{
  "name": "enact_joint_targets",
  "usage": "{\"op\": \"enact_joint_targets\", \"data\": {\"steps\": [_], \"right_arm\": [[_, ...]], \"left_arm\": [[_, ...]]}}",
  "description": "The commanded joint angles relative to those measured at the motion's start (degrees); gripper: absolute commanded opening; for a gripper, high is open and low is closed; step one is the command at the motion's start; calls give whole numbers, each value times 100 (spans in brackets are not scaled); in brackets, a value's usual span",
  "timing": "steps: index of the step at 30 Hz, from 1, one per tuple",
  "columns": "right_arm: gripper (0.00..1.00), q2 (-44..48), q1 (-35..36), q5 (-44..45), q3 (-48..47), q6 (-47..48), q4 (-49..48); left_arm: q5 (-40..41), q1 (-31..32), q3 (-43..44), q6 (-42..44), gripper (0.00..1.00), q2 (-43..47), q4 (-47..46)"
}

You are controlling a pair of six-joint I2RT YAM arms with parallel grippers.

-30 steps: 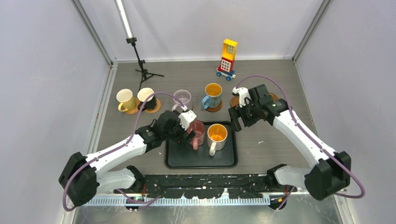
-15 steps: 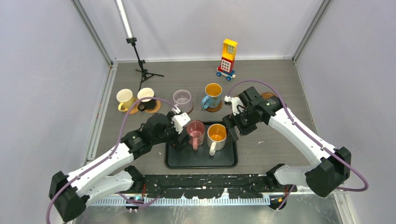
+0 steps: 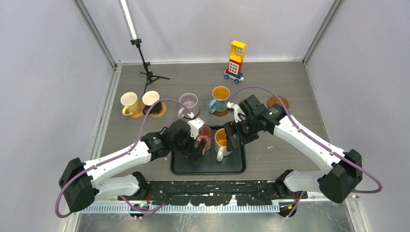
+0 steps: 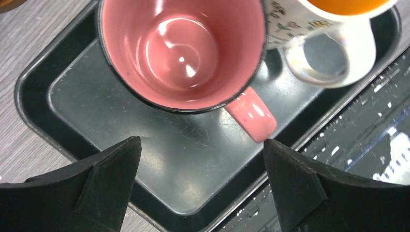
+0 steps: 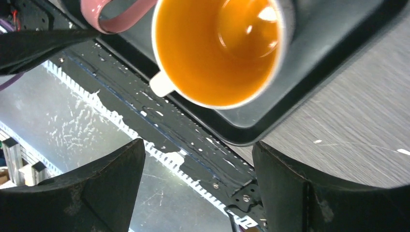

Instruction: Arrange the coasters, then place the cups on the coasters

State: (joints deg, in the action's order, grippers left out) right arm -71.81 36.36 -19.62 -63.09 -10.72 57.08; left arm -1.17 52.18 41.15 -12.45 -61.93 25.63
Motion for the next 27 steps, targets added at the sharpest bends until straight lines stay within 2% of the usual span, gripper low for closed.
{"op": "enact_joint_targets", "data": {"steps": [1,8,12,19,24,27], "right_arm": [[86,51,409,45,257,-854,-676],[85,-384,562,317,343,-1601,-943],[86,-504,563,430,311,-1682,-990],[86,-629,567,729,367,-1977,-1166],[86,-678,531,1568,221,-1753,-860],[84,-598,446,1775,111,-1481,-662]], "left_arm": [[691,37,201,-593,100,-23,-273],[735,38,188,-771,100,-79,-470],[477,151,71,-827,100,228,-802],[758,358,16,-634,100,234,-861],[1067,354,12,-396,100,295,-741],[1110,349,-47,-342,100,391,-704]]}}
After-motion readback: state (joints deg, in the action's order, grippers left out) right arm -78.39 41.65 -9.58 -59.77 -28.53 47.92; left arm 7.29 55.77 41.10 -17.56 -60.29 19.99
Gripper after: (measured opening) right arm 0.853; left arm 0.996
